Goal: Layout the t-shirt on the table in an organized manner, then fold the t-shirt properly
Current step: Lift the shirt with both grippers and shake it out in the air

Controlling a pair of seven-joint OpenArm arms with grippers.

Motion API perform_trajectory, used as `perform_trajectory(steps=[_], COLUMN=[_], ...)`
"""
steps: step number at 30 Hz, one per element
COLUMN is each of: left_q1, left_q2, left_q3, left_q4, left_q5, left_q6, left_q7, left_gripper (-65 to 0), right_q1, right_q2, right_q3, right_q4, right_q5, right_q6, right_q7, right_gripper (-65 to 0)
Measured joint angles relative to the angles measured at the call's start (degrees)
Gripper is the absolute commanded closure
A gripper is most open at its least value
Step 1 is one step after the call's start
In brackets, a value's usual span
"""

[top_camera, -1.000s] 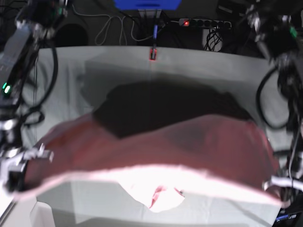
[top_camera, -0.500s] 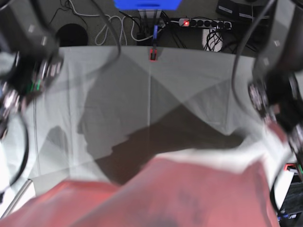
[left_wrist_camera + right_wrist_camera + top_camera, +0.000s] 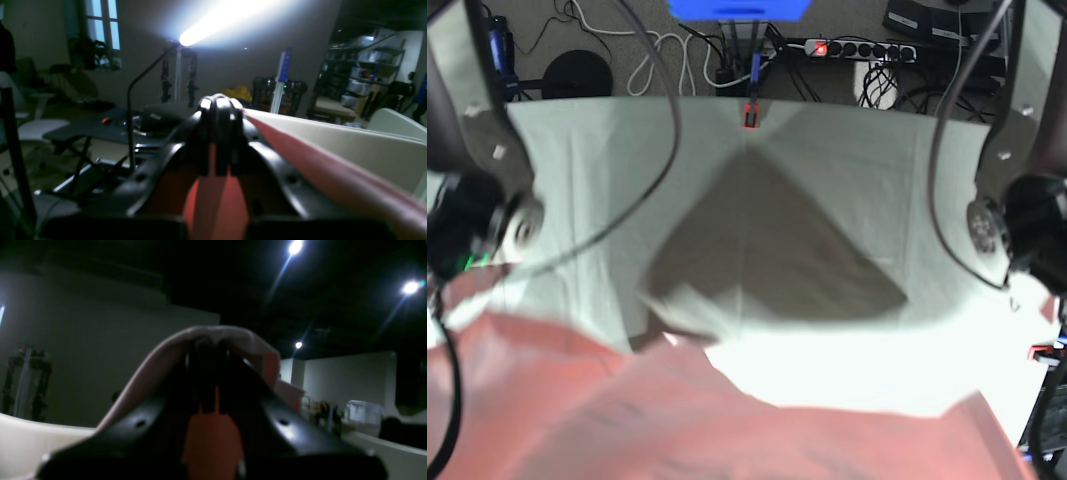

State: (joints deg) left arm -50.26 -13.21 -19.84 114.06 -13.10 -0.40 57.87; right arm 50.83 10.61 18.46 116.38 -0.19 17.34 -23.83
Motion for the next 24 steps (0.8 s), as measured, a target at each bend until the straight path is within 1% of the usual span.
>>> perform_trajectory(steps=[3, 7, 9, 11, 12, 14, 17, 19, 22, 24], left_q1=[2.82, 5.35, 6.97, 9.81, 11.63, 14.49, 16.76, 17.94, 18.32, 18.62], left_q2=[-0.02, 0.07, -0.02, -0.07, -0.04, 0.39, 0.83, 0.68, 0.7, 0.76], left_q3=[-0.39, -2.91, -4.35, -5.22, -5.35, -5.4, -4.92, -5.03, -5.25, -5.2], left_q4=[0.7, 0.94, 0.81, 0.66, 0.61, 0.17, -2.05, -4.42, -12.24, -18.01], left_q5=[-0.11, -0.46, -0.07, 0.0, 0.24, 0.0, -0.44, -0.13, 0.0, -0.48], left_q6=[-0.02, -0.07, -0.07, 0.11, 0.17, 0.15, -0.2, -0.07, -0.24, -0.35], left_q7=[0.31, 0.24, 0.02, -0.39, -0.39, -0.15, -0.52, -0.85, -1.62, -5.22], left_gripper=[-0.1, -0.1, -0.1, -0.1, -0.1, -0.1, -0.1, -0.1, -0.1, -0.1], right_q1=[2.21, 2.12, -0.55, -4.85, -6.69, -8.11, -9.07, -9.2, -8.87, -7.89], right_q2=[0.66, 1.05, 0.81, 0.76, 0.44, -1.01, -1.49, -1.27, -1.33, -1.05], right_q3=[-0.02, -1.84, -1.79, -1.92, -2.01, -2.14, -2.14, -2.14, -2.14, -2.14], right_q4=[0.04, -0.13, -1.07, -1.81, -2.23, -4.2, -9.46, -14.6, -24.48, -31.41], right_q5=[0.07, 0.07, 0.26, 0.07, 0.11, 0.0, 0.11, 0.02, 0.13, -0.35], right_q6=[0.02, 0.0, -0.07, 0.02, 0.11, 0.04, -0.13, -0.02, 0.02, 0.13], right_q7=[0.15, 0.59, 1.29, 0.61, -0.2, 0.04, 1.42, 0.76, 1.09, 2.64], right_gripper=[0.0, 0.0, 0.0, 0.0, 0.0, 0.0, 0.0, 0.0, 0.0, 0.0])
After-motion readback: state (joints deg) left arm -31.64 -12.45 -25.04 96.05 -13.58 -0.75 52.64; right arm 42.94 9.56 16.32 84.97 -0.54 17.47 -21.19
